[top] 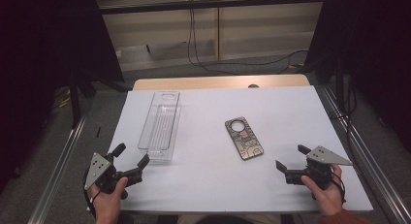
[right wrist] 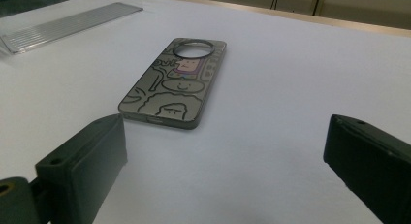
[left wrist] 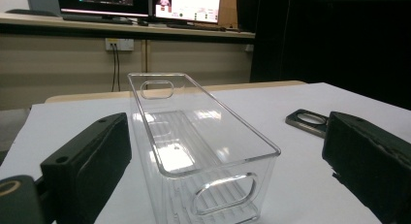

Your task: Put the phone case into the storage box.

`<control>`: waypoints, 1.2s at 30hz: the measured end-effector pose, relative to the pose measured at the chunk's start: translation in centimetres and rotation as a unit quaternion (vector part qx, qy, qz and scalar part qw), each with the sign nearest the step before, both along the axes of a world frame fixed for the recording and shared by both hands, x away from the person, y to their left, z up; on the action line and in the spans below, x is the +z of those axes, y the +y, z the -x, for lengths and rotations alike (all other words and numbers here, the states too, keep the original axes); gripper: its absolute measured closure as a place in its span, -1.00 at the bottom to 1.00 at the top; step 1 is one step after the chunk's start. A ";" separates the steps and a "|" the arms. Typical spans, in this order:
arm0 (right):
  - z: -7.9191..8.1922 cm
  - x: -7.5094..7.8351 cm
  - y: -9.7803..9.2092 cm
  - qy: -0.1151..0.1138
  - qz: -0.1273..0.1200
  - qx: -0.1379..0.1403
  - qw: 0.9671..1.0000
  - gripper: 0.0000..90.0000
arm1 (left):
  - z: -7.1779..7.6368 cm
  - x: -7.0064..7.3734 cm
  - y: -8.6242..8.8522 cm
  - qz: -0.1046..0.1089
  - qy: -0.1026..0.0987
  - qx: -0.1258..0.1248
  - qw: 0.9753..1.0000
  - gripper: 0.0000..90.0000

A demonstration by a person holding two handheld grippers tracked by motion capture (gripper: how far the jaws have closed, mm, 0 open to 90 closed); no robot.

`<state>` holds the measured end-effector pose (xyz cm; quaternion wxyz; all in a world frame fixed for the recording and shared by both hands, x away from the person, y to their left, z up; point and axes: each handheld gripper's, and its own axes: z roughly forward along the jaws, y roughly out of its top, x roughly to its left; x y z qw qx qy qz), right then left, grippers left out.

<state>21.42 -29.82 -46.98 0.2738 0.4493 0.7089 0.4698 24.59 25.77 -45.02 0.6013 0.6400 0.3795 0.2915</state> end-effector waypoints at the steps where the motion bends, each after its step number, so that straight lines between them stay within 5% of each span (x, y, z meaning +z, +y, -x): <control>1: 0.0 0.0 0.0 0.000 0.000 0.000 1.000 -0.97 | 0.0 0.0 -0.1 -0.001 -0.001 -0.004 1.000 -0.92; 8: -0.6 -0.2 0.8 0.027 -0.012 0.003 1.000 -0.96 | 0.0 0.0 -0.2 -0.001 0.001 -0.002 1.000 -0.92; 15: -1.3 0.3 1.2 0.026 -0.012 0.010 1.000 -0.96 | -0.1 -0.1 -0.2 -0.005 0.001 -0.002 1.000 -0.92; 36: -4.8 1.2 4.0 0.089 0.022 0.066 0.994 -0.96 | -0.2 -0.1 -0.2 -0.004 0.004 0.000 1.000 -0.92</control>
